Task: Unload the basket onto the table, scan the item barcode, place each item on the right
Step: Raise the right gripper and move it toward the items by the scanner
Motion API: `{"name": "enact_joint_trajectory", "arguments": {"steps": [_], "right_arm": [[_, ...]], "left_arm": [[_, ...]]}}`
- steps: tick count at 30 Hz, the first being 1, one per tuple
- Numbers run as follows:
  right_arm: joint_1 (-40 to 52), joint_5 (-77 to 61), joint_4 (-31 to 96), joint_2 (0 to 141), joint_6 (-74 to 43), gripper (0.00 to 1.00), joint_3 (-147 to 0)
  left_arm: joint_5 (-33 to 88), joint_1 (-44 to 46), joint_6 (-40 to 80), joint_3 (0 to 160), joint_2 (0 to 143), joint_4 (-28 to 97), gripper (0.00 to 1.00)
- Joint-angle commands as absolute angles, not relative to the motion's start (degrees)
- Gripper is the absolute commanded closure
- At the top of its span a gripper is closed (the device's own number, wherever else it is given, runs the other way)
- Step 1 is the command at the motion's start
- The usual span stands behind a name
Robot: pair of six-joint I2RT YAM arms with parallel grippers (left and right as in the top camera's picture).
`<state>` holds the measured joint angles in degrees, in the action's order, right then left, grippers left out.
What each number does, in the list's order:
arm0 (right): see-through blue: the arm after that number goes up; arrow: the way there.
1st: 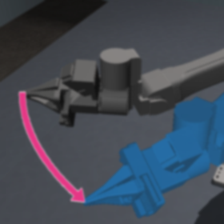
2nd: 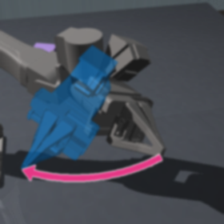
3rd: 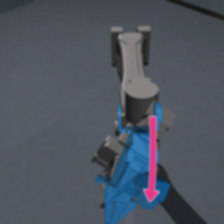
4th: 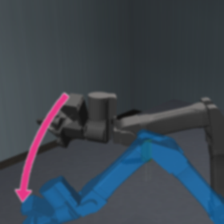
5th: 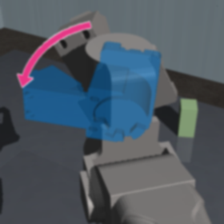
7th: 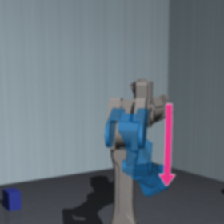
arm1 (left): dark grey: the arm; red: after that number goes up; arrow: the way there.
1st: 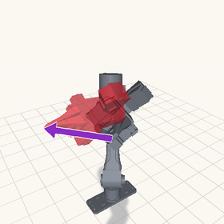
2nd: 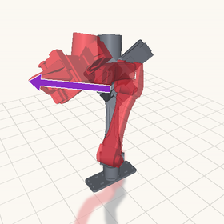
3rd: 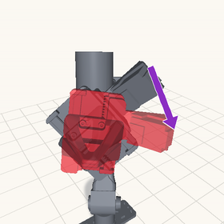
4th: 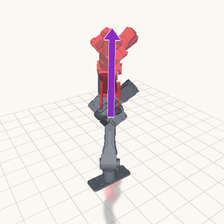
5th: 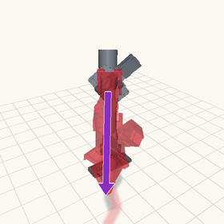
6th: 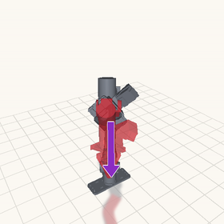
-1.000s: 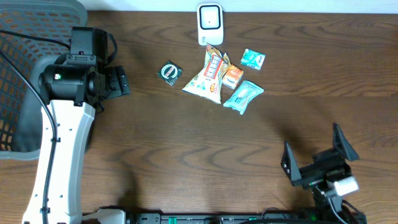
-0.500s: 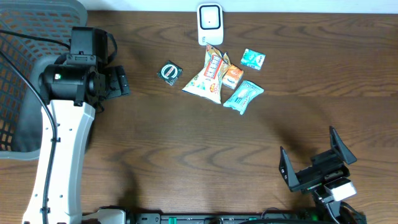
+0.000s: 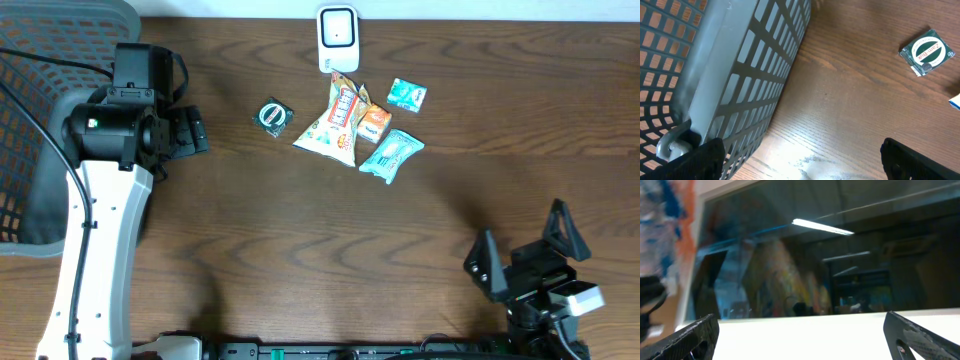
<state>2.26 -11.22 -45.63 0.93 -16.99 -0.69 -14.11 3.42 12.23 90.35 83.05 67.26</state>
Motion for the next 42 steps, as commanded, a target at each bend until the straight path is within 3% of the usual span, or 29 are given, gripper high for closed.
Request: {"name": "enact_joint_trajectory", "arguments": {"steps": [1, 7, 11, 21, 30, 34, 37, 42], "right_arm": [[2.13, -3.88, -45.74, 4.1, -19.68, 0.01, -5.54], [2.13, -4.34, -43.38, 18.61, -19.66, 0.01, -16.32], [2.13, -18.68, -38.09, 36.47, -14.09, 0.01, -29.58], [3.81, -35.97, -5.63, 63.77, -13.23, 0.01, -51.13], [3.86, -55.99, 3.36, 72.66, -17.02, 0.01, -51.09], [3.86, -55.81, 4.1, 75.18, -18.48, 0.01, -50.89], [3.97, -52.95, 5.15, 75.99, -28.53, 0.01, -50.89], [6.98, -47.24, 5.17, 75.57, -29.39, 0.01, -50.92]], "left_arm": [[-15.07, 3.11, 12.56, 90.87, 82.61, 67.48, 0.02], [-15.07, 3.11, 12.56, 90.87, 82.61, 67.48, 0.02], [-15.07, 3.11, 12.56, 90.87, 82.61, 67.48, 0.02], [-15.07, 3.11, 12.56, 90.87, 82.61, 67.48, 0.02], [-15.07, 3.11, 12.56, 90.87, 82.61, 67.48, 0.02], [-15.07, 3.11, 12.58, 90.87, 82.61, 67.48, 0.02], [-15.07, 3.11, 12.56, 90.87, 82.61, 67.48, 0.02], [-15.07, 3.11, 12.56, 90.87, 82.61, 67.48, 0.02]]}}
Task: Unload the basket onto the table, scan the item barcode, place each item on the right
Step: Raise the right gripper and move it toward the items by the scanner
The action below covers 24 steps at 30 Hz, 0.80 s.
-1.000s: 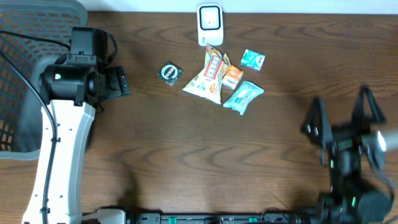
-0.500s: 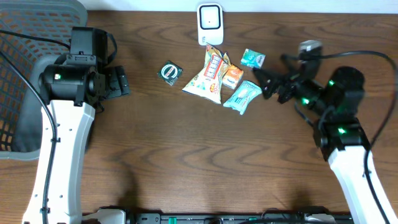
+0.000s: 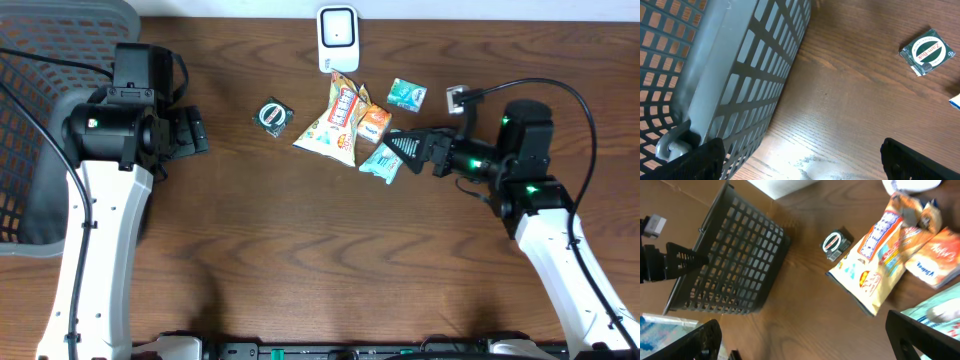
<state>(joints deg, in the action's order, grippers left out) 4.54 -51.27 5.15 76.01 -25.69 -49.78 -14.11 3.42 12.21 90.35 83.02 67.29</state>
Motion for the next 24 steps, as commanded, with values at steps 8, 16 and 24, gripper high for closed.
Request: {"name": "enact_joint_trajectory", "arguments": {"steps": [8, 16, 24], "right_arm": [[17.37, -32.95, 6.94, 75.55, -31.46, 0.01, -56.4], [24.08, -3.68, 24.6, 77.8, -21.61, 0.01, -73.41], [23.88, 3.57, 49.1, 90.8, -17.45, 0.01, -91.0]], "left_arm": [[-15.07, 3.11, 12.56, 90.87, 82.61, 67.48, 0.02], [-15.07, 3.11, 12.56, 90.87, 82.61, 67.48, 0.02], [-15.07, 3.11, 12.56, 90.87, 82.61, 67.48, 0.02]]}}
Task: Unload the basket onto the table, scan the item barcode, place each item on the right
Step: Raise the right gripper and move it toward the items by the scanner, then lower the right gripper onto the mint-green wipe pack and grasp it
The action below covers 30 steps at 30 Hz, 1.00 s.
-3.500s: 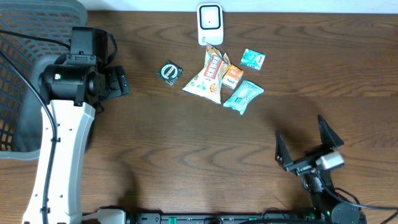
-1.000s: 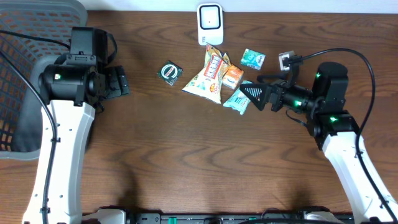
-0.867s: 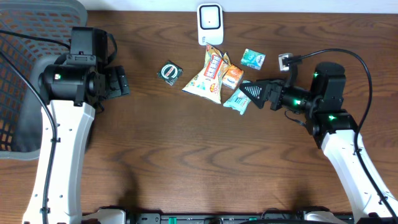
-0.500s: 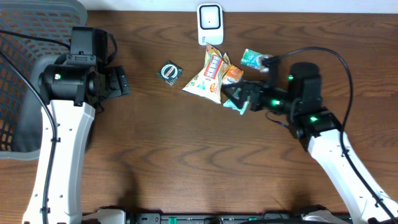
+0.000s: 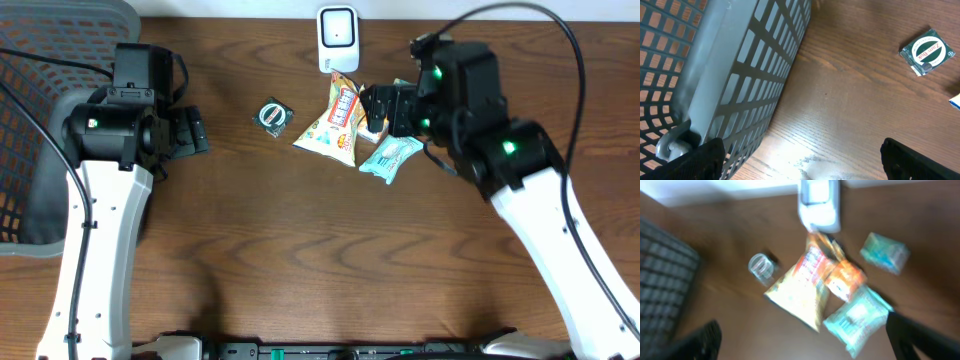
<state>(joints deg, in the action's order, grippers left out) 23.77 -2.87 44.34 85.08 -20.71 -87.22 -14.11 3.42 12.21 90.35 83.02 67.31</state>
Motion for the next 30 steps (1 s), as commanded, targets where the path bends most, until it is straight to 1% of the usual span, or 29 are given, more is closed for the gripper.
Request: {"name": "enact_joint_trajectory", "arguments": {"steps": [1, 9, 17, 22, 23, 25, 27, 30], "right_arm": [[23.88, 3.55, 50.54, 92.07, -16.97, 0.01, -91.55], [23.55, 5.5, 57.74, 102.26, -16.62, 0.01, -91.77], [23.09, 7.38, 58.02, 109.82, -16.69, 0.01, -91.74], [20.36, 7.01, 58.06, 111.55, -17.17, 0.01, -91.7], [19.73, 6.46, 58.04, 111.7, -17.19, 0.03, -91.7], [17.89, 3.88, 57.63, 111.7, -17.12, 0.22, -91.44], [16.36, 1.08, 57.28, 111.7, -17.12, 0.33, -91.11], [14.85, -4.05, 56.01, 111.72, -17.06, 0.43, -89.97]], "left_arm": [[-15.07, 3.11, 12.56, 90.87, 82.61, 67.48, 0.02], [-15.07, 3.11, 12.56, 90.87, 82.61, 67.48, 0.02], [-15.07, 3.11, 12.56, 90.87, 82.61, 67.48, 0.02], [-15.07, 3.11, 12.56, 90.87, 82.61, 67.48, 0.02], [-15.07, 3.11, 12.56, 90.87, 82.61, 67.48, 0.02], [-15.07, 3.11, 12.58, 90.87, 82.61, 67.48, 0.02], [-15.07, 3.11, 12.56, 90.87, 82.61, 67.48, 0.02], [-15.07, 3.11, 12.56, 90.87, 82.61, 67.48, 0.02]]}}
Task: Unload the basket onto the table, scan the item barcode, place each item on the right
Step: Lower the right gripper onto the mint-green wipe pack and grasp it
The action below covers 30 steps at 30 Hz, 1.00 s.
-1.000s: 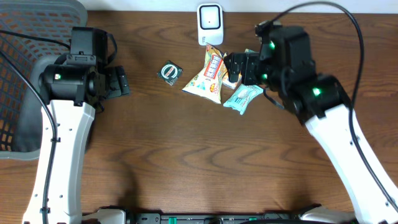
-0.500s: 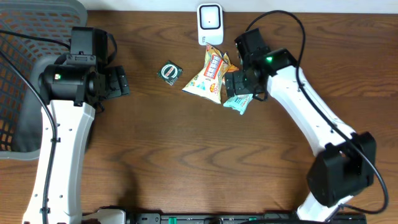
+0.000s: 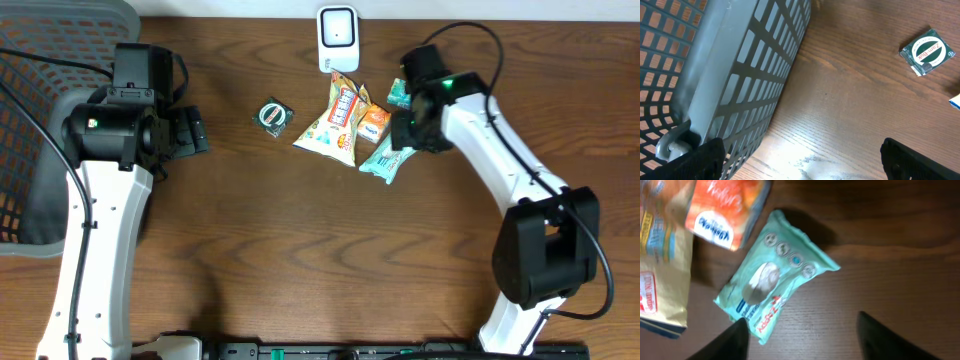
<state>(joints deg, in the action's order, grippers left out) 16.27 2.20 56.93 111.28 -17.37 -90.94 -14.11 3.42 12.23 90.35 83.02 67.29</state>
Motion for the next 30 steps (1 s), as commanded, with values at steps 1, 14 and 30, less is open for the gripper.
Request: {"name": "enact_joint_trajectory", "arguments": {"steps": [1, 14, 30], "right_arm": [[14.57, -5.21, 55.37, 111.72, -17.06, 0.48, -89.36], [14.44, -7.64, 43.07, 111.72, -19.25, 0.76, -77.47], [12.93, 5.93, 48.18, 111.2, -19.27, 0.94, -78.02]], "left_arm": [[-15.07, 3.11, 12.56, 90.87, 82.61, 67.48, 0.02], [-15.07, 3.11, 12.56, 90.87, 82.61, 67.48, 0.02], [-15.07, 3.11, 12.56, 90.87, 82.61, 67.48, 0.02]]}}
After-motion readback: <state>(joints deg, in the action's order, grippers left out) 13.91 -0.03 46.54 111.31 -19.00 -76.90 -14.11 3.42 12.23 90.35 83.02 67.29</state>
